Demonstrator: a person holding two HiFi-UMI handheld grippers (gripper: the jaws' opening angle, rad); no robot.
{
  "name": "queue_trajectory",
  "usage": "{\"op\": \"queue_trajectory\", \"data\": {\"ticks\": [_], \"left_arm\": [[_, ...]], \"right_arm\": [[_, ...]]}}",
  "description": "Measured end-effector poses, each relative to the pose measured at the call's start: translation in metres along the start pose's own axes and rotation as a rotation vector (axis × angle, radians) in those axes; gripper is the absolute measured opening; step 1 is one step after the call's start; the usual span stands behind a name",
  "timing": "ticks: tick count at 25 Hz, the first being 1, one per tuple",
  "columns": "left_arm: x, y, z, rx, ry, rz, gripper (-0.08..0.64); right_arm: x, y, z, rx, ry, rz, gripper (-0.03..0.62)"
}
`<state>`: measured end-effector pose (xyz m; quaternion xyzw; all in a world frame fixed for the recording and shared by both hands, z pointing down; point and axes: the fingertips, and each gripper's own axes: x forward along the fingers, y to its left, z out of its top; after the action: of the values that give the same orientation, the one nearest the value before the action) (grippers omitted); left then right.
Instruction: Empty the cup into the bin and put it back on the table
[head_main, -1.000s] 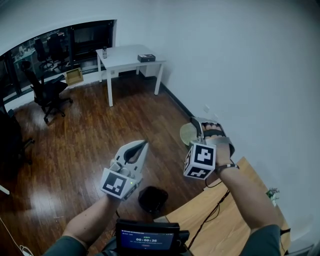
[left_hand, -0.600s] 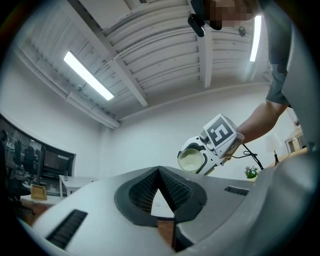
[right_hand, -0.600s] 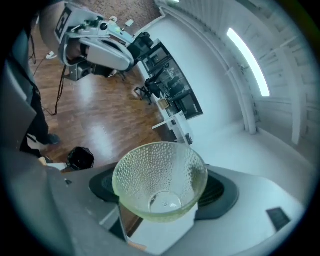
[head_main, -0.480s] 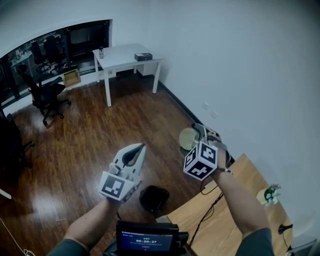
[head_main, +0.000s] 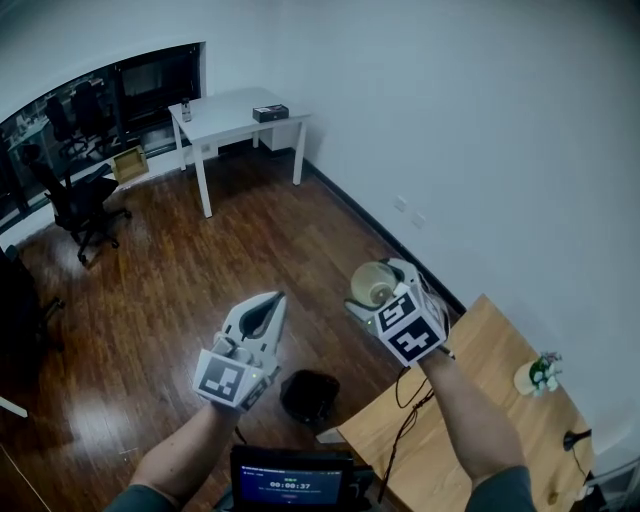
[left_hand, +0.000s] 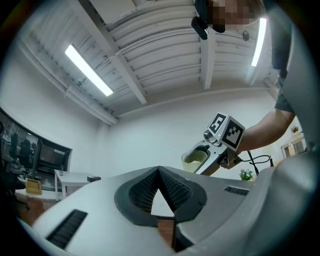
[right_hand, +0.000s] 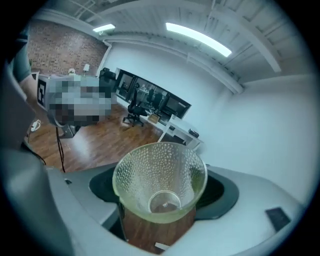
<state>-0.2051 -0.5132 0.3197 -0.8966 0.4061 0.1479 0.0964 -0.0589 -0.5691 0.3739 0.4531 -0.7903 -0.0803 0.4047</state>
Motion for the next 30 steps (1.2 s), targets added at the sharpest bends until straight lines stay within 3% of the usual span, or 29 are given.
{"op": "queue_trajectory", "data": {"ticks": [10, 20, 30], "left_arm": [[-0.011, -0.012, -0.003, -0.033, 0.012, -0.084, -0.009], [-0.009, -0.037, -0.013, -0.167, 0.036, -0.172, -0.009], [-0.016, -0.119, 0.009, -0.210, 0.028, -0.302, -0.009]], "right_arm": [[-0.044, 0.036, 0.009, 0.161, -0.082, 0.013, 0.408], [-0.102, 0.049, -0.018, 0.335, -0.092, -0.066, 0.408], [-0.181, 0.064, -0.066, 0.447, -0.118, -0.148, 0.408]]}}
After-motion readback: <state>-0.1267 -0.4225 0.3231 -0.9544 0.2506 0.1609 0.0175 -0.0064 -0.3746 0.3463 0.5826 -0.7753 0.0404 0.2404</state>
